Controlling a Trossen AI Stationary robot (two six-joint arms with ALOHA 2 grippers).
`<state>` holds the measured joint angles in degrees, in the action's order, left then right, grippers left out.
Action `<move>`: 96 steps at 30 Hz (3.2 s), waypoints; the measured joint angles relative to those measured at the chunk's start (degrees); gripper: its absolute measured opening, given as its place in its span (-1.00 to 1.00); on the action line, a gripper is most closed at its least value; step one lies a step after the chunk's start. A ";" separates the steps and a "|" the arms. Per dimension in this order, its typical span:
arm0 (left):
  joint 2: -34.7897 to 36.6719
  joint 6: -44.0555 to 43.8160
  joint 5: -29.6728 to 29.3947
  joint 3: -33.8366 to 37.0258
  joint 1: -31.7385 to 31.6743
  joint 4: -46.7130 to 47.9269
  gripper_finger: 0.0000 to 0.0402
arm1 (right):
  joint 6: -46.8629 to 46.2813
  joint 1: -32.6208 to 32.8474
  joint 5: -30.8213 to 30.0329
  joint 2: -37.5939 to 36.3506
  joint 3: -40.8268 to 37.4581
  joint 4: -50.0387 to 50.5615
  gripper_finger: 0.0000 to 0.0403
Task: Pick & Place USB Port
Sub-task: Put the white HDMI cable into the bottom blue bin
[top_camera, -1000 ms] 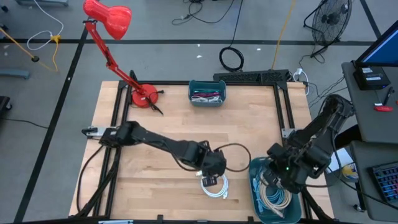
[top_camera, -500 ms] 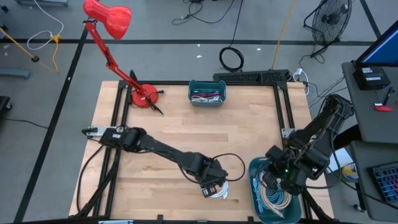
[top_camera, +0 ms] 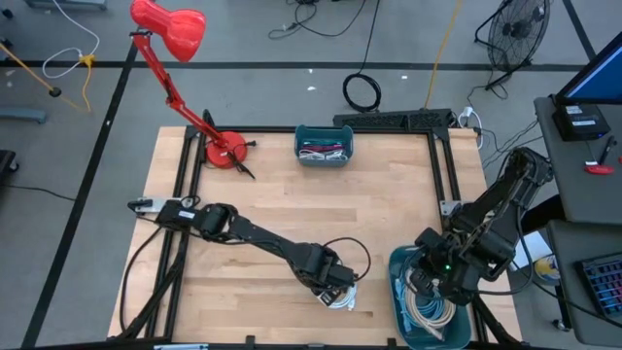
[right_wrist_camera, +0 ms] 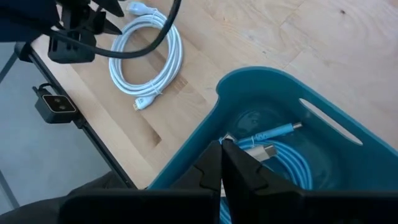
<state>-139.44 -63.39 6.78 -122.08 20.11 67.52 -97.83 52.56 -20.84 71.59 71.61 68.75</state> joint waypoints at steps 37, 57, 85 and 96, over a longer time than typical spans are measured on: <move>3.74 -7.63 -1.98 -0.07 -2.29 -7.32 -0.28 | 1.61 -0.46 -0.07 0.01 0.00 -1.30 -1.00; -0.26 -8.73 1.46 -0.09 -2.07 -11.70 -0.28 | 2.61 -0.46 -0.04 0.01 0.00 -1.29 -1.00; 0.52 2.45 -3.60 0.04 -4.13 3.80 -0.61 | 1.43 -0.46 -0.04 0.01 0.00 -1.81 -1.00; 2.91 2.72 -5.32 -0.02 -3.31 5.06 -0.09 | 2.29 -1.27 -0.13 -0.01 0.00 -2.13 -1.00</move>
<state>-136.53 -60.67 1.46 -122.10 16.79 72.58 -95.55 51.28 -20.97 71.58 71.61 66.62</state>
